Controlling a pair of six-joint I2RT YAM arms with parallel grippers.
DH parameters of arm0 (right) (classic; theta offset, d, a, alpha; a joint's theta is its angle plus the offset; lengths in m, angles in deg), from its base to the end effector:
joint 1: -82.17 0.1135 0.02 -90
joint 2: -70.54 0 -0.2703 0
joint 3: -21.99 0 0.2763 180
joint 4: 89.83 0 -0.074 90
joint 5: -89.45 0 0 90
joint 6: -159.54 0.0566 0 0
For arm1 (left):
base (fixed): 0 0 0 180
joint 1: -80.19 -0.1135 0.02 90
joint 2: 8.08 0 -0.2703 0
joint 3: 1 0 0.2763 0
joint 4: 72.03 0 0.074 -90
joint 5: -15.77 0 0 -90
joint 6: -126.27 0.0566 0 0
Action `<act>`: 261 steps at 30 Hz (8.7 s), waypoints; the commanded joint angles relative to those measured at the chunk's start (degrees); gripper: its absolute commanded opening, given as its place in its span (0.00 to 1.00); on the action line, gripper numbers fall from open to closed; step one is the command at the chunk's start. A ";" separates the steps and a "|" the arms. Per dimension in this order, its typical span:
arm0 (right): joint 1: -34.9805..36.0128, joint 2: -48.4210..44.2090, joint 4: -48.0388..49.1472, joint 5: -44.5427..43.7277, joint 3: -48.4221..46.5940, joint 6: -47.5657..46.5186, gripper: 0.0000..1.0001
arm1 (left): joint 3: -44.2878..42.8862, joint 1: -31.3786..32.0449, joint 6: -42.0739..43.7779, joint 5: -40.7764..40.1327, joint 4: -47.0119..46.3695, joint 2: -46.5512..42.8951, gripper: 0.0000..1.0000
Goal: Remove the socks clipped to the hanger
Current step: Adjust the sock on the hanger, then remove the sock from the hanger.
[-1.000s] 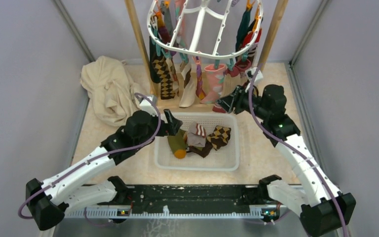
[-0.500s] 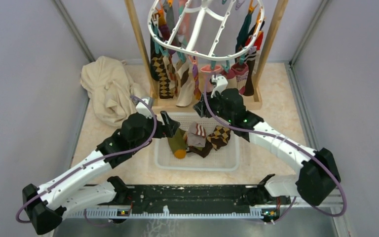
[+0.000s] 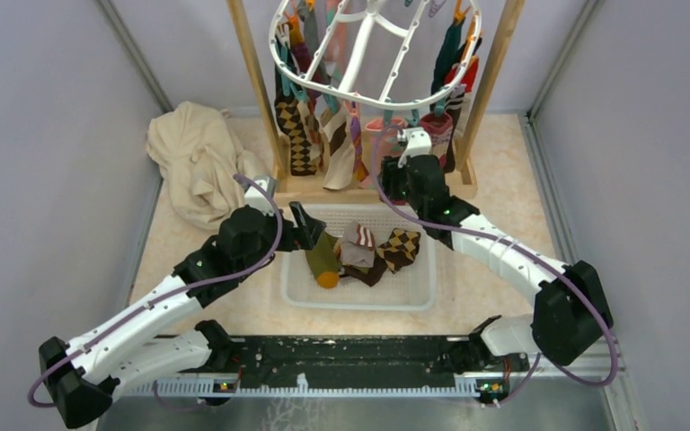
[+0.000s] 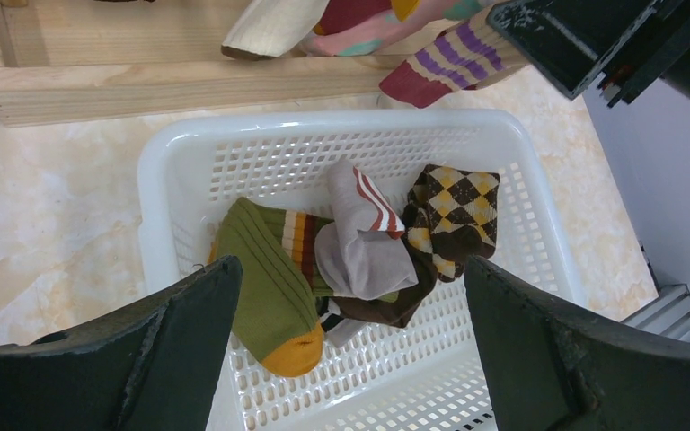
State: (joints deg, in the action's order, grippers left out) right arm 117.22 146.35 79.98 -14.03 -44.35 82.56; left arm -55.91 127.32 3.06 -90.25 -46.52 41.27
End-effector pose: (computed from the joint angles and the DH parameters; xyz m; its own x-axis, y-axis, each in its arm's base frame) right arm 0.2923 0.1889 0.2867 -0.3537 0.0195 -0.9352 -0.3070 0.9420 0.1357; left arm 0.1745 -0.1650 0.3015 -0.4834 -0.2531 -0.8380 0.3146 0.8431 -0.4361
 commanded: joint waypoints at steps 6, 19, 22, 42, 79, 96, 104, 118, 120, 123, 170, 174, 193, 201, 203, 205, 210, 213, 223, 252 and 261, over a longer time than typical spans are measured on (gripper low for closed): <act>-10.01 -5.58 3.20 2.49 -0.56 -2.98 0.59 | -0.21 -0.11 -0.18 -0.01 -0.58 1.41 0.99; -17.69 -3.51 11.50 19.37 1.77 0.01 0.63 | -0.54 -0.11 -0.19 0.10 0.38 1.35 0.99; -17.73 -3.47 11.25 19.45 2.20 0.62 0.63 | -1.00 -0.11 -0.32 -0.21 1.06 1.32 0.99; -17.73 -10.33 3.79 21.96 2.35 3.31 0.63 | 0.96 -0.11 -0.98 0.80 -0.77 0.40 0.99; -16.67 -3.39 9.75 21.97 0.89 7.95 0.82 | 0.73 -0.09 -0.80 2.99 -2.87 0.60 0.99; -22.07 -0.12 2.87 -0.55 -7.57 2.68 0.82 | 0.61 -0.09 0.08 1.68 -2.51 0.87 0.99; -23.36 -0.96 -2.17 -9.48 -11.10 -0.81 0.82 | 0.23 -0.05 0.13 2.25 -2.45 1.27 0.99; -23.31 -22.49 -7.63 24.26 -1.48 8.09 0.81 | 1.34 -0.11 -1.45 4.16 -2.49 0.80 0.99; -23.24 -24.86 -7.88 28.42 0.96 9.50 0.80 | 1.89 -0.11 -1.65 4.69 -3.00 0.82 0.99; -22.76 -28.00 -5.67 34.15 5.52 11.12 0.76 | 2.94 -0.10 -1.77 6.01 -4.76 1.15 0.99; -28.27 8.83 28.25 41.52 2.36 5.59 0.73 | -0.15 -0.10 0.45 9.18 -2.83 5.75 0.99; -28.50 11.07 32.59 46.47 2.75 7.18 0.73 | -0.40 -0.07 0.62 8.86 -2.36 5.76 0.99; -28.46 10.78 43.51 60.37 8.10 15.07 0.64 | -0.44 -0.09 0.43 9.25 -2.51 6.32 0.99; -28.47 -1.05 37.41 52.70 13.88 14.41 0.70 | 0.04 -0.11 0.30 9.72 -3.06 6.23 0.99; -28.45 -3.77 36.68 52.63 14.74 15.54 0.70 | 0.25 -0.09 0.17 9.90 -3.41 6.29 0.99; -28.29 -5.83 35.80 53.01 14.99 16.17 0.70 | 0.38 -0.10 -0.11 10.27 -3.78 6.35 0.99; -27.96 -8.25 32.52 53.29 12.98 15.22 0.70 | 0.49 -0.11 -0.68 11.45 -4.45 6.64 0.99; -27.77 -7.51 31.75 54.19 11.14 15.04 0.66 | 0.57 -0.10 -0.88 11.86 -4.36 6.48 0.99; -25.47 2.14 30.69 52.40 5.28 14.15 0.64 | 0.71 -0.11 -0.79 11.40 -3.52 5.15 0.99; -21.37 13.88 36.39 60.24 4.07 15.20 0.64 | -0.87 -0.11 0.11 10.44 -2.46 5.84 0.99; -20.19 14.61 39.14 62.33 7.50 17.48 0.05 | -0.46 -0.11 -0.24 11.31 -3.21 6.54 0.99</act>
State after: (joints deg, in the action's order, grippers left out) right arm 96.35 160.28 114.23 45.88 -36.94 98.73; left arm -54.99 127.32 2.66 -79.73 -48.81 47.30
